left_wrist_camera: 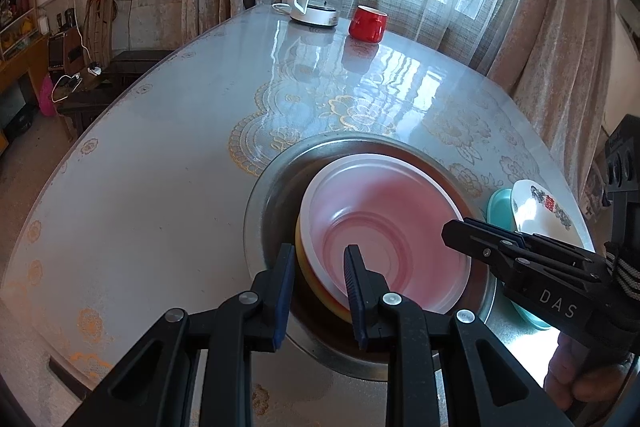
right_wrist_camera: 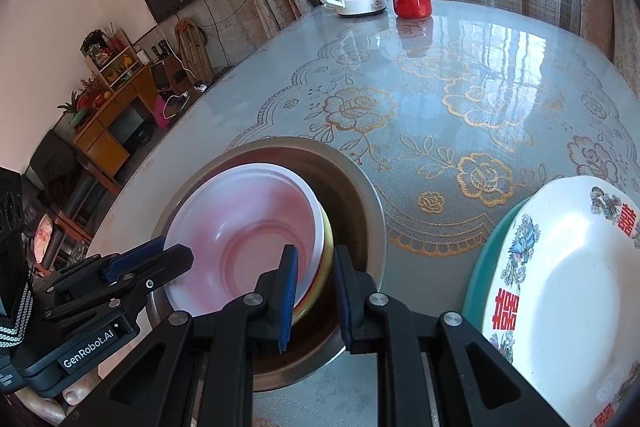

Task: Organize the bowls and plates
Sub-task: 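Lower the red bowl onto the yellow bowl and open the right gripper, then move the right gripper to the steel basin rim and grasp it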

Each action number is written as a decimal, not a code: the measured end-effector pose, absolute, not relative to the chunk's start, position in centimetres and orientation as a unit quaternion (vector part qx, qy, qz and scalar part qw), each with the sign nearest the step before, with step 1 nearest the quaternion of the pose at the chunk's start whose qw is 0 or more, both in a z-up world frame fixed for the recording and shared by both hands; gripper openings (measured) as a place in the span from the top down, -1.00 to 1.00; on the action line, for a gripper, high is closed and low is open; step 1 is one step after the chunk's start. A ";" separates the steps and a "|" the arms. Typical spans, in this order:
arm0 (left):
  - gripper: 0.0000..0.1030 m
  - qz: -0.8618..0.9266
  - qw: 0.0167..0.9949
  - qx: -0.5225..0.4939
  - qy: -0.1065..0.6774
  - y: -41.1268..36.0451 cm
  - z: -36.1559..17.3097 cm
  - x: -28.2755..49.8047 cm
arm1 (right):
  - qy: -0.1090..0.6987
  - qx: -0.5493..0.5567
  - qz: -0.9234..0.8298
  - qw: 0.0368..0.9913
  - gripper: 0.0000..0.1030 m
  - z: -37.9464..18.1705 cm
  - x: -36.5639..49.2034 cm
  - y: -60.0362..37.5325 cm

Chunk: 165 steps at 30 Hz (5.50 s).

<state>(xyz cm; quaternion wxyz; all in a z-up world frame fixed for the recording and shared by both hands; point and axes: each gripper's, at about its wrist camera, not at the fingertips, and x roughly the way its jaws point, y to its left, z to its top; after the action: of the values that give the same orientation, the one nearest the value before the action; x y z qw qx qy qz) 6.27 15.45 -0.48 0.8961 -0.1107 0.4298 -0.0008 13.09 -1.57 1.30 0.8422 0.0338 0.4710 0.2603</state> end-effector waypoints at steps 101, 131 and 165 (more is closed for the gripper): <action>0.48 0.052 0.905 -0.111 0.407 15.7 -1.0 2.7 | 0.446 0.141 0.236 0.852 0.33 1.2 10.7 -7.6; 0.52 0.029 0.912 -0.108 0.395 18.1 -1.7 5.8 | 0.468 0.075 0.250 0.845 0.55 0.0 14.0 -4.7; 0.68 0.007 0.908 -0.134 0.397 18.0 -1.6 3.0 | 0.479 0.062 0.265 0.835 0.66 0.2 12.9 -3.9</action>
<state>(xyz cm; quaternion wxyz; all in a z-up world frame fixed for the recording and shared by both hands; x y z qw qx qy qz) 3.04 17.96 -1.63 0.9079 -0.1342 0.3971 0.0073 12.91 -3.94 0.22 0.8349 0.0616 0.4785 0.2650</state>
